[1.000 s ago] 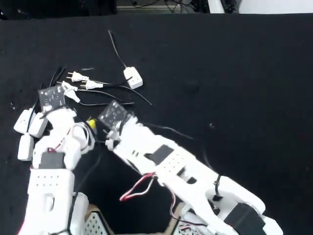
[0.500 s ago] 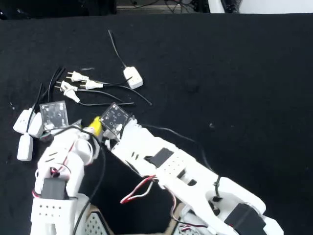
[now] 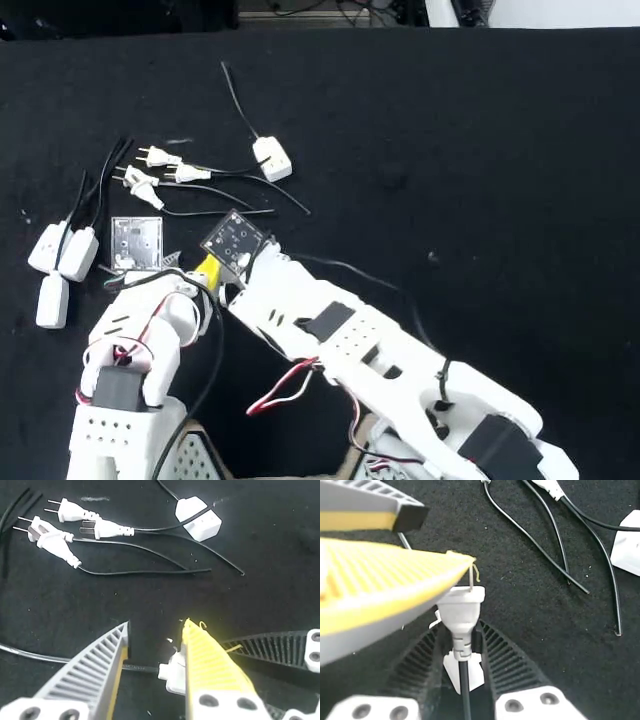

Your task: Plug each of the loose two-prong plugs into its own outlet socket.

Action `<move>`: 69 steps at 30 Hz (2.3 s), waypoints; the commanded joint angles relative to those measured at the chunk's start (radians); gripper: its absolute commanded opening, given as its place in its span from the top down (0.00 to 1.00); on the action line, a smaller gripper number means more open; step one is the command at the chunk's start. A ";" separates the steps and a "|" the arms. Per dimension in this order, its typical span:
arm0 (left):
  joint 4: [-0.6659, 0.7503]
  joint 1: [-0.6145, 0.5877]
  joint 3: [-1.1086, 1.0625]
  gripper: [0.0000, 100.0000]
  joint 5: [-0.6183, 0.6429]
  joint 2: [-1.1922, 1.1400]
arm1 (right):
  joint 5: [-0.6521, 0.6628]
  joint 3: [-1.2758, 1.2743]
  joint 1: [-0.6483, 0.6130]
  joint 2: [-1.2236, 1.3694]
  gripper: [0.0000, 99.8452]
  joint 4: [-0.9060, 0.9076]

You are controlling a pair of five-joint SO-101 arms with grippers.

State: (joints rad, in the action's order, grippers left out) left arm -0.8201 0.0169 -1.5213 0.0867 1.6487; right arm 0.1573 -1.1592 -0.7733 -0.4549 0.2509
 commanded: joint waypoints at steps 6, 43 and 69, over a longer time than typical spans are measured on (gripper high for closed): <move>0.023 0.008 -0.001 0.82 -0.011 -0.005 | -0.029 -0.012 -0.011 -0.113 0.99 -0.018; 0.018 0.070 -0.024 0.82 -0.072 -0.006 | -0.169 -0.027 0.077 -0.291 0.99 0.112; 0.023 -0.018 0.067 0.82 -0.032 -0.005 | -0.109 -0.035 -0.005 -0.288 0.99 0.126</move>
State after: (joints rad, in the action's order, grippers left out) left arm -0.8078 0.0077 -1.5275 0.0391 1.6471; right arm 0.0146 -1.2467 -0.7426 -0.7004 0.3675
